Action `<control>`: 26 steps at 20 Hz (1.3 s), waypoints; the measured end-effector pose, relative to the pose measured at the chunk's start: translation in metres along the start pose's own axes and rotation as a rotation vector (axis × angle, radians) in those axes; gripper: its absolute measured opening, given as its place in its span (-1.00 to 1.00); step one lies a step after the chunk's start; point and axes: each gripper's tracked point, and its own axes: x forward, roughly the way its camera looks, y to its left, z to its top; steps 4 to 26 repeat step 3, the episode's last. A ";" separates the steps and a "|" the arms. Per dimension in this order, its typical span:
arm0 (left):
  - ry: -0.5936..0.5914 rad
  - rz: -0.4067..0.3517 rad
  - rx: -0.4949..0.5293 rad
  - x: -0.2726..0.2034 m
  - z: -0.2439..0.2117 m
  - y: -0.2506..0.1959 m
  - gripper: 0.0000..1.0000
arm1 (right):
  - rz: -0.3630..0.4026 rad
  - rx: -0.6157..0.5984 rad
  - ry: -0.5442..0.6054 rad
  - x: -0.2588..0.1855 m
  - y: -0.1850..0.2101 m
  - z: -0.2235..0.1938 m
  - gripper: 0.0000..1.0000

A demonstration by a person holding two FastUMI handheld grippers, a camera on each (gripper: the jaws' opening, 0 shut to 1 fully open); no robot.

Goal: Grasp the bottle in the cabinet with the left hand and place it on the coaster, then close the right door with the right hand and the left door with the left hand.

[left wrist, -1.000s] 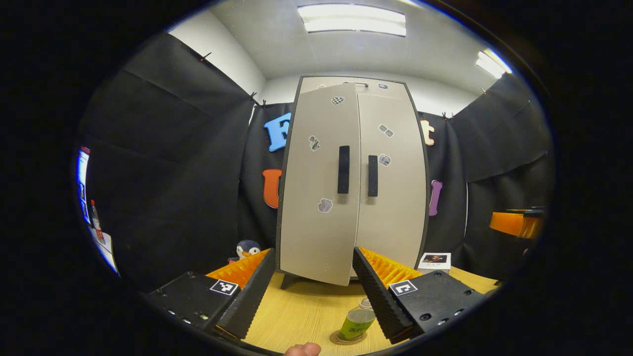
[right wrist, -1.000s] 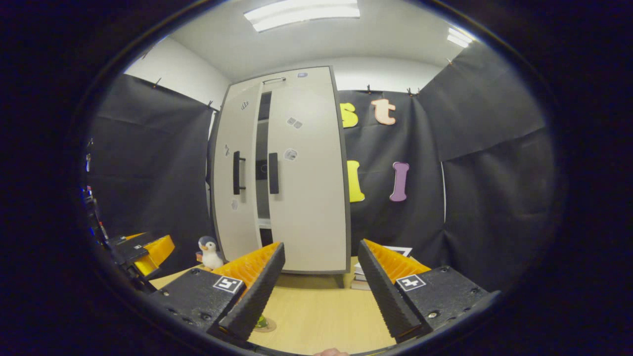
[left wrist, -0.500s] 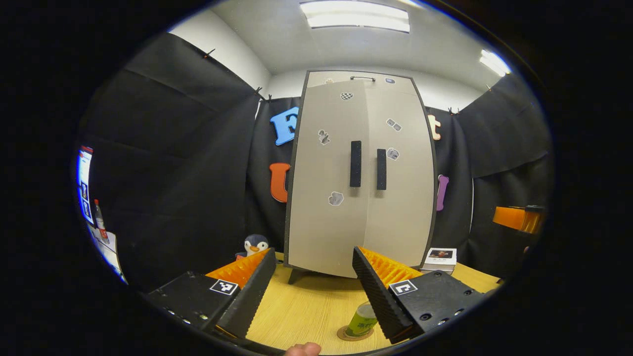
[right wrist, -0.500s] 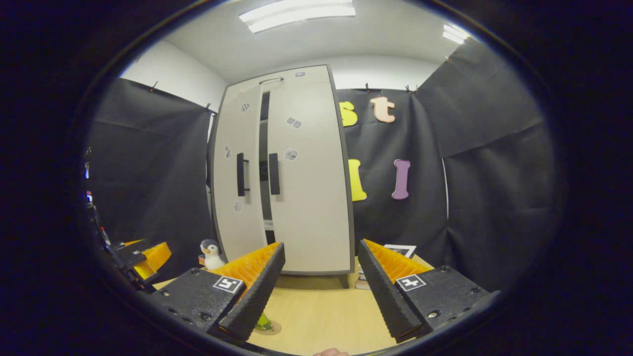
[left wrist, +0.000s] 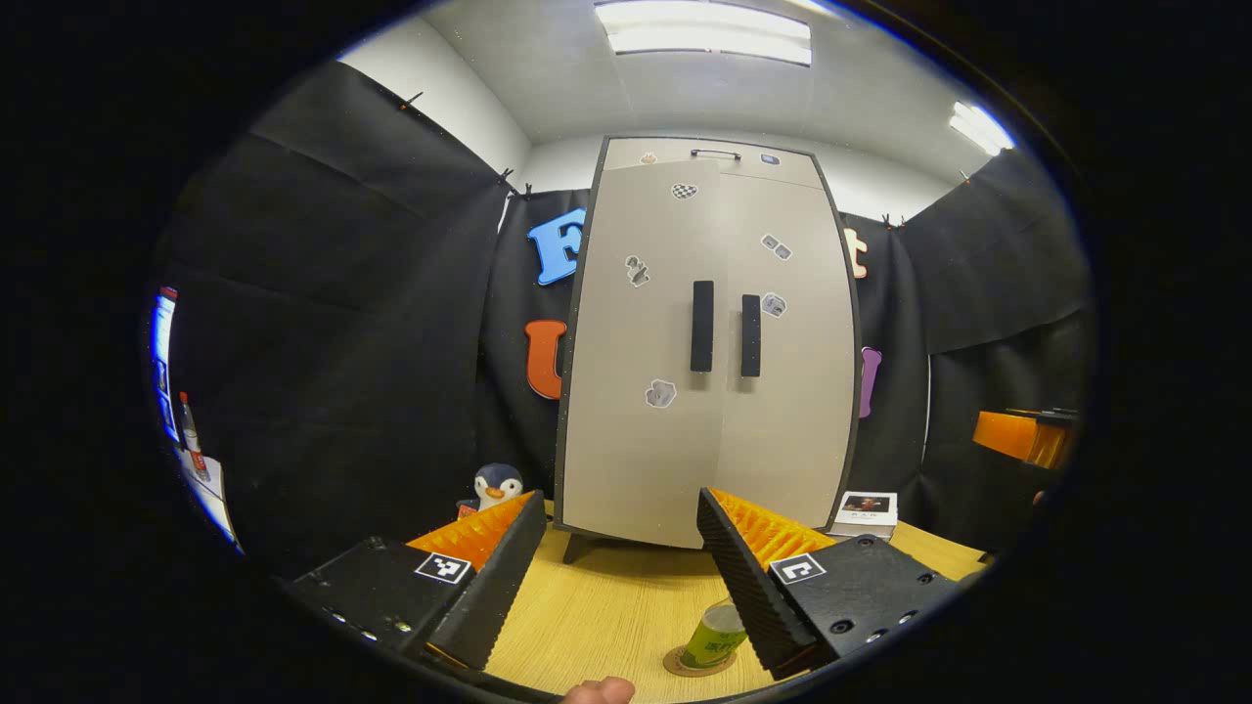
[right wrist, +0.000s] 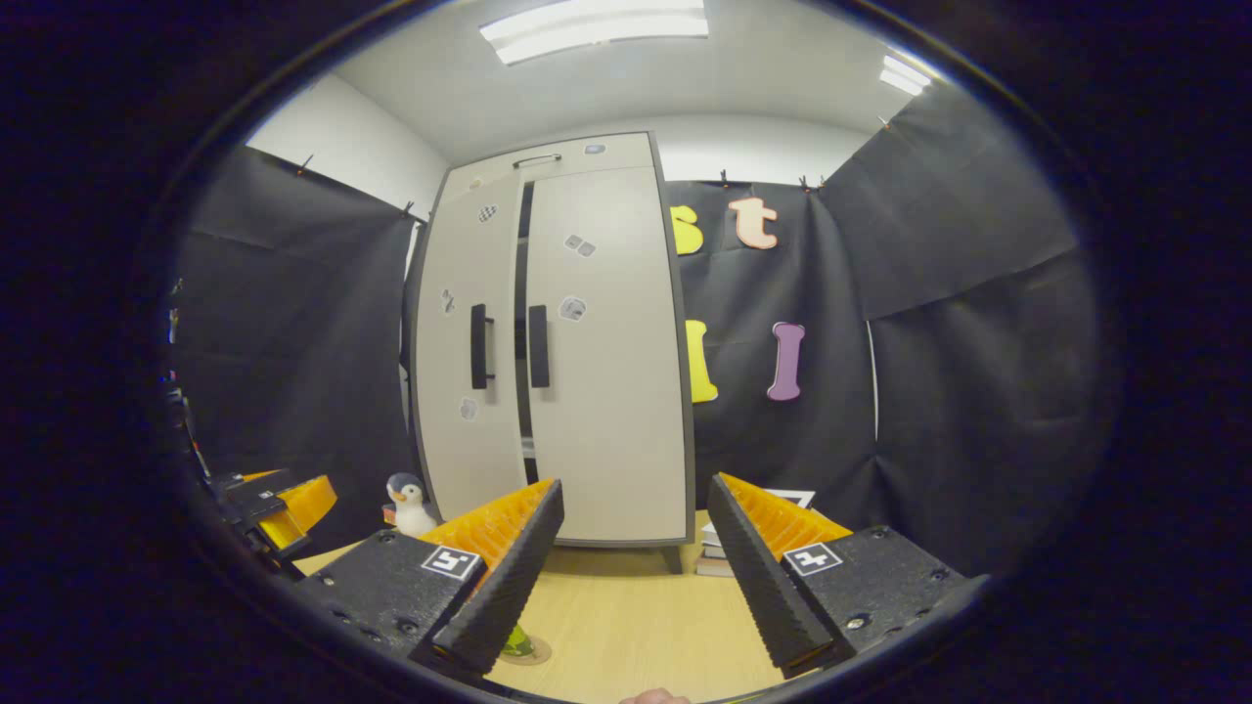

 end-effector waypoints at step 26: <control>0.006 -0.019 -0.004 0.002 -0.003 -0.007 0.91 | -0.021 -0.002 -0.002 -0.001 -0.007 0.001 0.96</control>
